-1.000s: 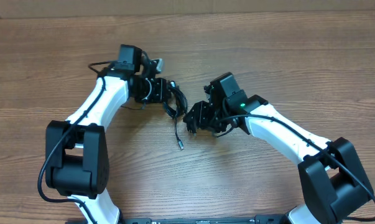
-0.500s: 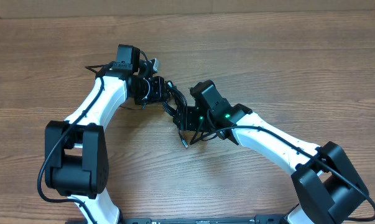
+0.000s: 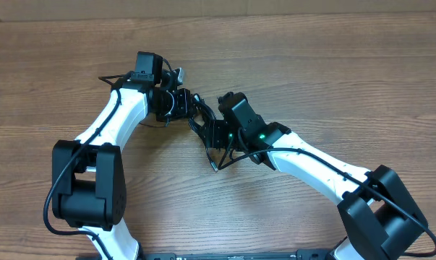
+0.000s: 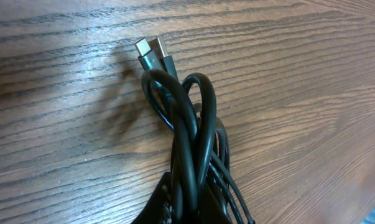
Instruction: Untangle cables
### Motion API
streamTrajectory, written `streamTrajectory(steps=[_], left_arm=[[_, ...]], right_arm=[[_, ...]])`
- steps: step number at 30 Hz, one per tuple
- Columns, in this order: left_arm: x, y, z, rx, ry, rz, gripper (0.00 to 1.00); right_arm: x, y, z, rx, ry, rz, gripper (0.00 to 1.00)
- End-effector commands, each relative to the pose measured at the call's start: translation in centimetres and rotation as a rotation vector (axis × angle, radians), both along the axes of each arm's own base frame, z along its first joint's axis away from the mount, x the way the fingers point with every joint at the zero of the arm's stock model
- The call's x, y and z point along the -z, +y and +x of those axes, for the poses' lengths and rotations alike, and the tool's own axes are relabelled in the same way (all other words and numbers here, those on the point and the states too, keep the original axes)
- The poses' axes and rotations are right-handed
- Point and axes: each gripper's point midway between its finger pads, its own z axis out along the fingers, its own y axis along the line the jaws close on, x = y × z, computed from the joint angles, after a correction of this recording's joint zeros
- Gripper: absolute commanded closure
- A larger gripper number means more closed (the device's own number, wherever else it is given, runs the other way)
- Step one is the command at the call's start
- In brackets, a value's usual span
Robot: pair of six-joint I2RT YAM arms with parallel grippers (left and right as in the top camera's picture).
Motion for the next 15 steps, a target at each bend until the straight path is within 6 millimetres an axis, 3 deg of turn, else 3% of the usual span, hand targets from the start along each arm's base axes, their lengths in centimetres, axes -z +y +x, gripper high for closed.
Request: streamTrajectory(steps=[1,11,15], left_arm=[[-0.9,-0.3,0.5,0.0,-0.025,-0.002,0.96],[-0.9,-0.3,0.5,0.0,-0.025,-0.002,0.96],[-0.9,-0.3,0.5,0.0,-0.025,-0.002,0.96]], right_arm=[[-1.4,0.6,0.8,-0.004,-0.041,0.022,0.38],[-2.4,1.3,1.4,-0.042,-0.106,0.047,0.34],[-2.6,2.2,0.4,-0.091,-0.075,0.087,0.36]])
